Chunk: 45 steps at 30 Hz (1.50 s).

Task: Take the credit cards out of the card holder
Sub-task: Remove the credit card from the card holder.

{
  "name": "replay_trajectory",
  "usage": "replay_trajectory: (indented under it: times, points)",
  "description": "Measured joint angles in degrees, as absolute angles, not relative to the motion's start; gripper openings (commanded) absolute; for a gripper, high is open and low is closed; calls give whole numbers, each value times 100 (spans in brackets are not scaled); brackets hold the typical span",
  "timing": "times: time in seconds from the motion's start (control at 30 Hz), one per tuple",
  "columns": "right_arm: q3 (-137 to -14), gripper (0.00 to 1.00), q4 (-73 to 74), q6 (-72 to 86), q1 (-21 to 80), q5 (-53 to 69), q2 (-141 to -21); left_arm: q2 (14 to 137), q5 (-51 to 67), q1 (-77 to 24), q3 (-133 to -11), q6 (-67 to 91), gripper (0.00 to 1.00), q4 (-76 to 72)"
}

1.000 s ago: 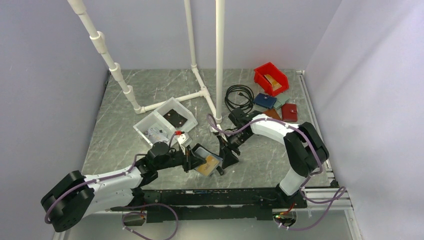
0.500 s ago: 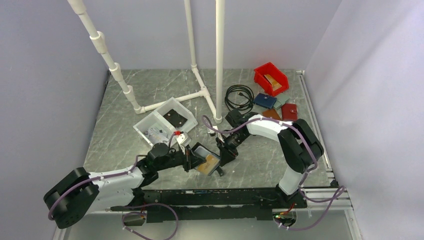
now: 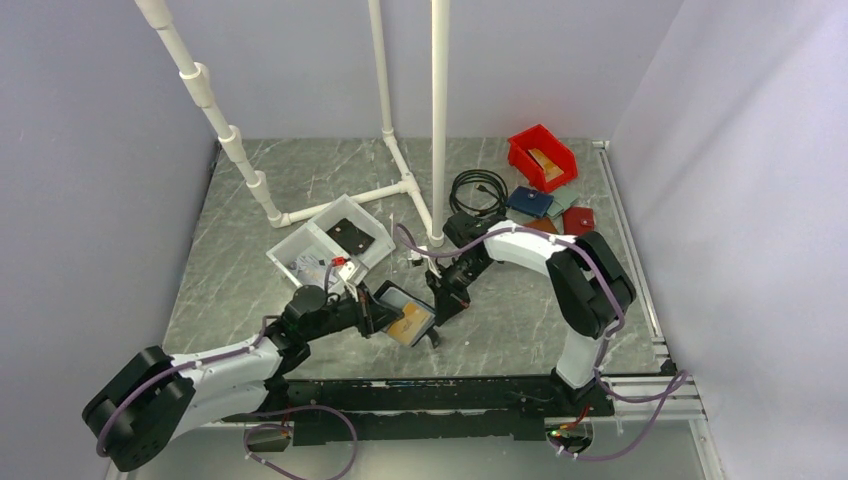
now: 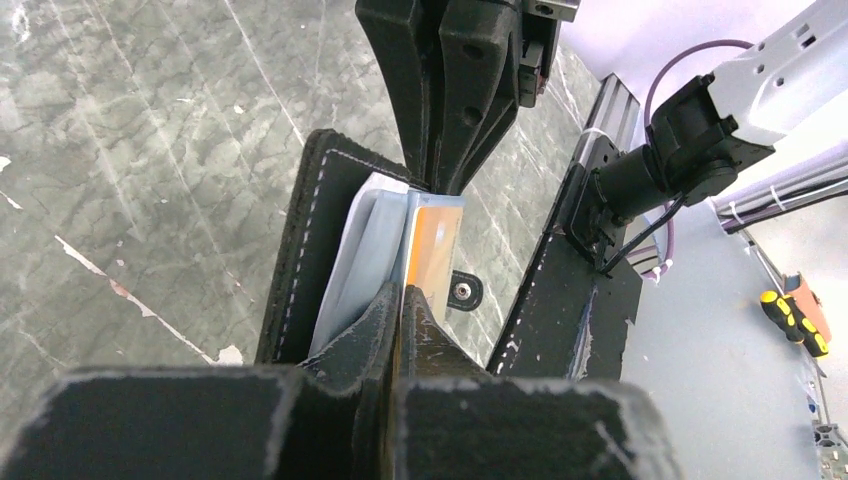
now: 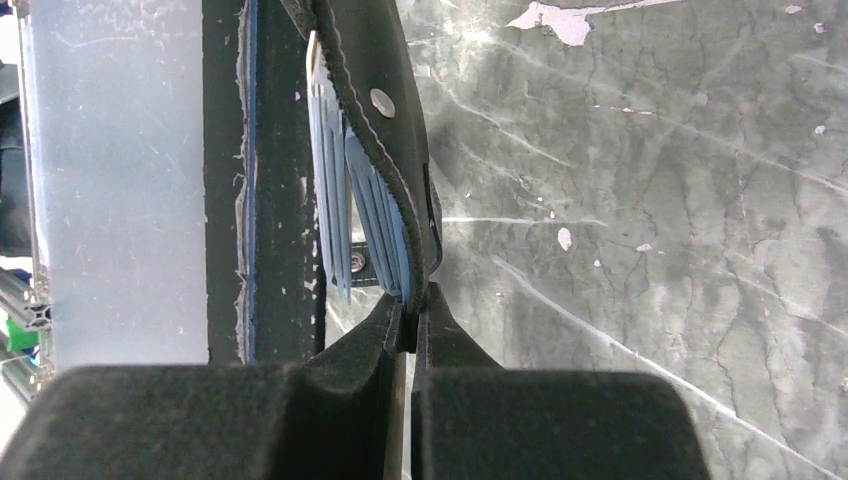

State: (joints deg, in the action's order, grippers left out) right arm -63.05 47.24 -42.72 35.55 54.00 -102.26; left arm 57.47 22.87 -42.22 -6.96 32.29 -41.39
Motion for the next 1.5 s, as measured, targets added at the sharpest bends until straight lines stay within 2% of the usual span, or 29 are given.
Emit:
replay_trajectory:
  times: [0.47, 0.73, 0.87, 1.23, 1.5]
  points:
    - [-6595, 0, 5196, -4458, 3586, 5415, -10479, 5749, 2836, -3708, -676, 3942, 0, -4132]
    - [-6595, 0, 5400, -4484, 3570, 5256, -10508, 6479, 3361, -3406, -679, 4648, 0, -4740]
    - [-6595, 0, 5404, -4482, 3570, 5227, -10508, 6506, 3470, -3332, -781, 4722, 0, -4543]
    - [-6643, 0, 5647, -4567, 3389, 5144, -10519, 4584, 2991, -3267, -1068, 3938, 0, -2460]
    - [-6692, 0, 5747, -4602, 3277, 5142, -10628, 4193, 2624, -3162, -1074, 3857, 0, -1660]
